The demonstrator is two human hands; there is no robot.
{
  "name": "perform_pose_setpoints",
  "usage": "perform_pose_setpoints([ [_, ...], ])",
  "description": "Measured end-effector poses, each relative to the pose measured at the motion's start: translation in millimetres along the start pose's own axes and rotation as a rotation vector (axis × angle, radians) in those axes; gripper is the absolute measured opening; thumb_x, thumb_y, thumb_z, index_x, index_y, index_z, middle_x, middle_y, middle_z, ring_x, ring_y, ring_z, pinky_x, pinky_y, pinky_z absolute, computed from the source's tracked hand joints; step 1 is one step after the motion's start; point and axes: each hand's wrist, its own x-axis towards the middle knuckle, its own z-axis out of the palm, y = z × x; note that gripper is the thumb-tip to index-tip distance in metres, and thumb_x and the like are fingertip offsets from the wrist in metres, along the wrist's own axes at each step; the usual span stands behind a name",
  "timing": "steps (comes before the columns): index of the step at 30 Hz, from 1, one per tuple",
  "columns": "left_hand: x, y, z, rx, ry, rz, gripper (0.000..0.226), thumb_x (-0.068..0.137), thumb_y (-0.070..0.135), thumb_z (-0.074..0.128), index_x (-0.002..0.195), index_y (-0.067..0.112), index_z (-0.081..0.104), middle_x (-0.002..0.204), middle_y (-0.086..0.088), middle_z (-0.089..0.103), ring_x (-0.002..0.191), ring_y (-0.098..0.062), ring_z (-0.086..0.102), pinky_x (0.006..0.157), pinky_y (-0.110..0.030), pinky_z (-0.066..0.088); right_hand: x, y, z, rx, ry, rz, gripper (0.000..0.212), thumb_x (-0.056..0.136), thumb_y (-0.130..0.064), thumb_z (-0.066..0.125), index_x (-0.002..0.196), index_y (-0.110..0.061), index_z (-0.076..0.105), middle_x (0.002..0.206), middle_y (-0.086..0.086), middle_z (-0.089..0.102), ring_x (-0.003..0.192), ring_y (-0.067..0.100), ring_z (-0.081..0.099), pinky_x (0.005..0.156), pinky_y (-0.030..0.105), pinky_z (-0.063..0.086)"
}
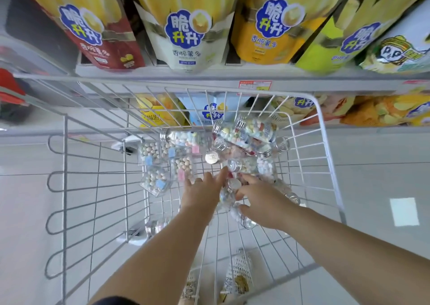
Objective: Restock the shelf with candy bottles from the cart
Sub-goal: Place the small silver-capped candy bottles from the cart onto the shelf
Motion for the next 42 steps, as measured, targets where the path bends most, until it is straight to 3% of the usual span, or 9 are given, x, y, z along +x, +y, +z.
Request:
perform_pose_setpoints([
  [7,-5,-11,-11,0.034,0.02,0.075,0.1,0.087,-0.005,0.059,0.155,0.029,-0.006,0.114,-0.011,0.059,0.069,-0.024,0.059,0.057,-0.035,0.05,-2,1,0,-0.031,-0.011,-0.028,0.022,0.096,-0.033,0.055,0.113,-0.024,0.066,0.161,-0.004,0.023,0.144,0.022,0.031,0.108,0.043,0.039],
  [12,-36,-22,-40,-0.083,-0.065,0.066,0.109,0.081,0.014,0.078,0.153,0.034,-0.002,0.111,-0.006,0.057,0.082,-0.025,0.064,0.06,-0.036,0.051,-23,-7,-8,-0.014,-0.01,-0.055,0.025,0.096,-0.031,0.054,0.12,-0.032,0.061,0.133,-0.006,0.058,0.112,0.019,0.06,0.092,0.037,0.049],
  [15,-73,-32,-77,-0.21,-0.154,0.091,0.11,0.08,0.024,0.08,0.153,0.036,-0.002,0.112,-0.005,0.06,0.089,-0.025,0.065,0.068,-0.035,0.052,-53,-21,-34,0.039,0.063,-0.063,0.037,0.098,-0.028,0.056,0.134,-0.028,0.055,0.14,-0.007,0.052,0.117,0.014,0.057,0.087,0.027,0.043],
  [19,-138,-32,-154,-0.382,-0.214,0.174,0.11,0.079,0.019,0.079,0.153,0.041,0.001,0.106,-0.009,0.067,0.062,-0.016,0.066,0.041,-0.017,0.044,-112,-55,-84,0.108,0.156,-0.232,0.069,0.093,-0.024,0.065,0.151,-0.032,0.03,0.156,-0.011,0.031,0.137,0.012,0.04,0.107,0.03,0.037],
  [22,-187,-16,-220,-0.299,-0.154,0.243,0.103,0.082,0.023,0.078,0.154,0.033,0.004,0.111,-0.005,0.065,0.058,-0.005,0.052,0.047,-0.012,0.039,-164,-85,-128,0.056,0.189,-0.356,0.081,0.087,-0.021,0.071,0.153,-0.029,0.025,0.155,-0.011,0.031,0.137,0.01,0.038,0.106,0.022,0.033],
  [26,-250,-1,-297,-0.209,-0.035,0.281,0.089,0.08,0.028,0.079,0.145,0.034,0.019,0.107,-0.003,0.064,0.075,-0.017,0.058,0.068,-0.03,0.046,-237,-114,-186,0.013,0.343,-0.421,0.059,0.081,-0.021,0.073,0.136,-0.026,0.05,0.115,-0.006,0.061,0.102,0.011,0.057,0.091,0.032,0.046],
  [30,-309,9,-364,-0.142,0.083,0.341,0.096,0.081,0.028,0.078,0.146,0.047,0.01,0.107,0.003,0.06,0.089,-0.026,0.065,0.077,-0.037,0.053,-309,-140,-238,-0.033,0.466,-0.484,0.065,0.079,-0.022,0.076,0.137,-0.03,0.049,0.09,-0.016,0.053,0.081,0.0,0.052,0.08,0.025,0.046],
  [37,-378,5,-467,-0.059,0.372,0.382,0.105,0.081,0.035,0.077,0.152,0.048,0.0,0.121,-0.004,0.061,0.091,-0.019,0.059,0.082,-0.035,0.05,-390,-186,-316,-0.126,0.77,-0.549,0.078,0.081,-0.031,0.078,0.149,-0.023,0.041,0.133,0.0,0.056,0.123,0.02,0.046,0.102,0.031,0.036],
  [42,-405,-20,-522,-0.067,0.539,0.434,0.107,0.08,0.039,0.077,0.15,0.054,-0.002,0.135,0.007,0.054,0.088,-0.009,0.053,0.079,-0.027,0.045,-414,-223,-356,-0.056,0.886,-0.494,0.084,0.084,-0.038,0.075,0.154,-0.026,0.029,0.14,-0.003,0.049,0.126,0.018,0.042,0.1,0.033,0.038],
])
